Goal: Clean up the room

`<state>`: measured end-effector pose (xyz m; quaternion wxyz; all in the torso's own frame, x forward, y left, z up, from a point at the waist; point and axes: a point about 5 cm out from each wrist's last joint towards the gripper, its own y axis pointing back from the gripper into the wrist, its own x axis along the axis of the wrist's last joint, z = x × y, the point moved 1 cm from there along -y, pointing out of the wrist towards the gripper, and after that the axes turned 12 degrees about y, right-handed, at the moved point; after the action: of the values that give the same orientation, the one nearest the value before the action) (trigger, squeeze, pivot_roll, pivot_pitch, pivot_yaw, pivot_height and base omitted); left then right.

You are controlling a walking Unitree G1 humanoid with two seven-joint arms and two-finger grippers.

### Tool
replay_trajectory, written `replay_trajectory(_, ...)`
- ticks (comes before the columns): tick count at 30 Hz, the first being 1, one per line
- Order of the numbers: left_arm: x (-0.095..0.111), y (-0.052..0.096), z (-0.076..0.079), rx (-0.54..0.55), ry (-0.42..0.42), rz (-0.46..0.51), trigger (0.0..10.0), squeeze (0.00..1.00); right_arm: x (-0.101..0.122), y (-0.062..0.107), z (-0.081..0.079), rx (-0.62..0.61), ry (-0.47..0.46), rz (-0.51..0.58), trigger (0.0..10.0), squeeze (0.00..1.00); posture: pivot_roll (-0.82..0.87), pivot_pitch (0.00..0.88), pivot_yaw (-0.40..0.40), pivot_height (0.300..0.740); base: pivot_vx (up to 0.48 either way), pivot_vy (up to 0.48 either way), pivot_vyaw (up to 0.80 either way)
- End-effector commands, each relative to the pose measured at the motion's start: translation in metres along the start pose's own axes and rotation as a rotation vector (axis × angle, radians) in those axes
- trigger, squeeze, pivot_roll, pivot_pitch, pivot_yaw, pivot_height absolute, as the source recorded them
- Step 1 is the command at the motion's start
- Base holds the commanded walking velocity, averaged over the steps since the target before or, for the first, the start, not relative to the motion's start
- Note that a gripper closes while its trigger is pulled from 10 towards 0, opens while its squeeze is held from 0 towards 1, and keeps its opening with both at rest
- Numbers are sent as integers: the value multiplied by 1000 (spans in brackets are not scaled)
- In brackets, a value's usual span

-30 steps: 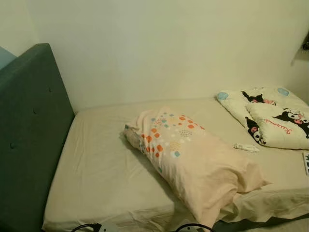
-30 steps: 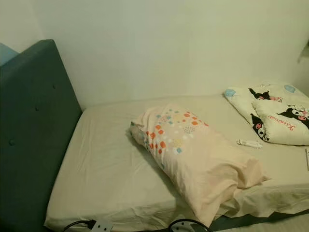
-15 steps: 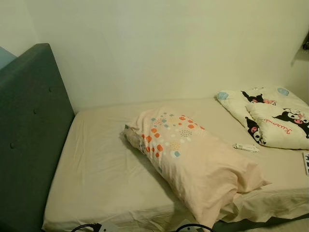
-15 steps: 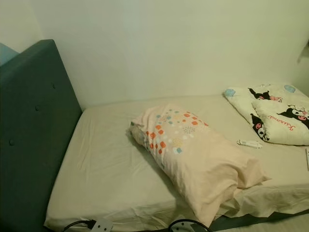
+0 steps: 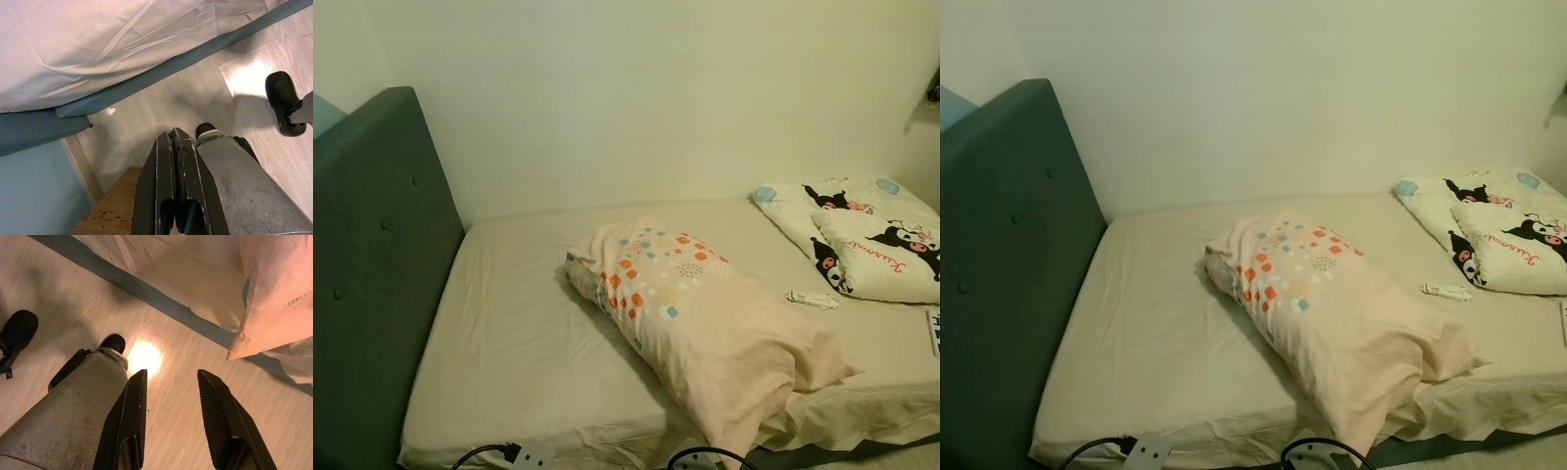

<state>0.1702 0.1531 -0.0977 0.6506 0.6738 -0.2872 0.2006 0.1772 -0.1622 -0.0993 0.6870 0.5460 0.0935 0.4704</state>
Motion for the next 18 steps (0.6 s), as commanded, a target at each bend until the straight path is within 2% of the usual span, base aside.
replay_trajectory(1,-5,1,1,-1,-6,-20,10000,0,1,0,1,3,2,-2,10000,0,-16,0,-27,727,0,0,0)
replay_trajectory(18,-2,0,-2,-1,-17,-15,10000,0,-3,1,-3,8,-12,-18,10000,0,-14,0,-18,727,0,0,0)
